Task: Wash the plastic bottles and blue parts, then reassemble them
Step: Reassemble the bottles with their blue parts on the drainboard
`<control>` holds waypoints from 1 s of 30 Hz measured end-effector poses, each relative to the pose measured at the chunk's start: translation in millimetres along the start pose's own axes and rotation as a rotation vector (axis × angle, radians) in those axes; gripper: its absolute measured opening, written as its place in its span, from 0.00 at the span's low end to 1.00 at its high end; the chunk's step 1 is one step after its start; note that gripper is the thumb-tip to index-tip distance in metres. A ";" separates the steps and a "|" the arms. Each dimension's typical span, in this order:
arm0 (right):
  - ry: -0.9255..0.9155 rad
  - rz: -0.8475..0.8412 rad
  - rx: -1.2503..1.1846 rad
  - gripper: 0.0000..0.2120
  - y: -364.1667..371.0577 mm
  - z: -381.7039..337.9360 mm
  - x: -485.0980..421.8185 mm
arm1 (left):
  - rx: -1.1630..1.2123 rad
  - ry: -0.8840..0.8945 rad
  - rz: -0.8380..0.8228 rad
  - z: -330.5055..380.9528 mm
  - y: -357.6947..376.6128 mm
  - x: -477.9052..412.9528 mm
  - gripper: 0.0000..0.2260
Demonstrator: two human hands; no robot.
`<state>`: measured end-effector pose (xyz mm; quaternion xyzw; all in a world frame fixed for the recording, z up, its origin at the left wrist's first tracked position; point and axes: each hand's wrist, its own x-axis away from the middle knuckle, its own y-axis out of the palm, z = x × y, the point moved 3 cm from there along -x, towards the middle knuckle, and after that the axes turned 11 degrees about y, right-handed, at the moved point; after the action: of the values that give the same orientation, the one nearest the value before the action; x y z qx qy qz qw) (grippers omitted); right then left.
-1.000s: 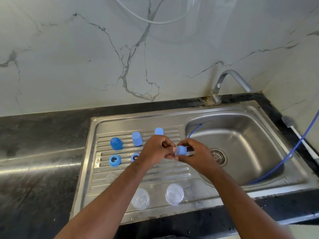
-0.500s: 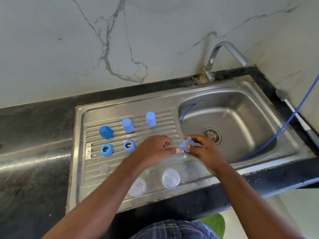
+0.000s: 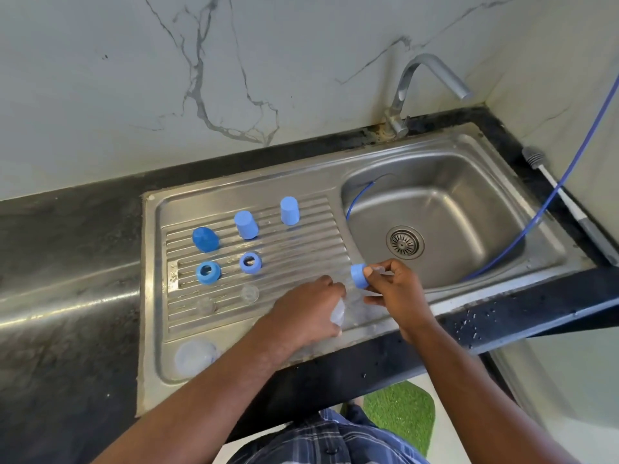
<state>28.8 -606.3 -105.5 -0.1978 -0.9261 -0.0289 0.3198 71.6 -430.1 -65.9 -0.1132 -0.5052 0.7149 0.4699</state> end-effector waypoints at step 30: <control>-0.267 -0.094 0.467 0.32 79.9 -122.7 70.8 | 1.160 0.039 0.782 -54.2 -100.6 59.8 0.11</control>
<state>80.1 -530.2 28.8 -0.0773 -0.9498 0.1971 0.2302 130.4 -344.9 11.0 -0.0302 0.0441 0.9837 0.1717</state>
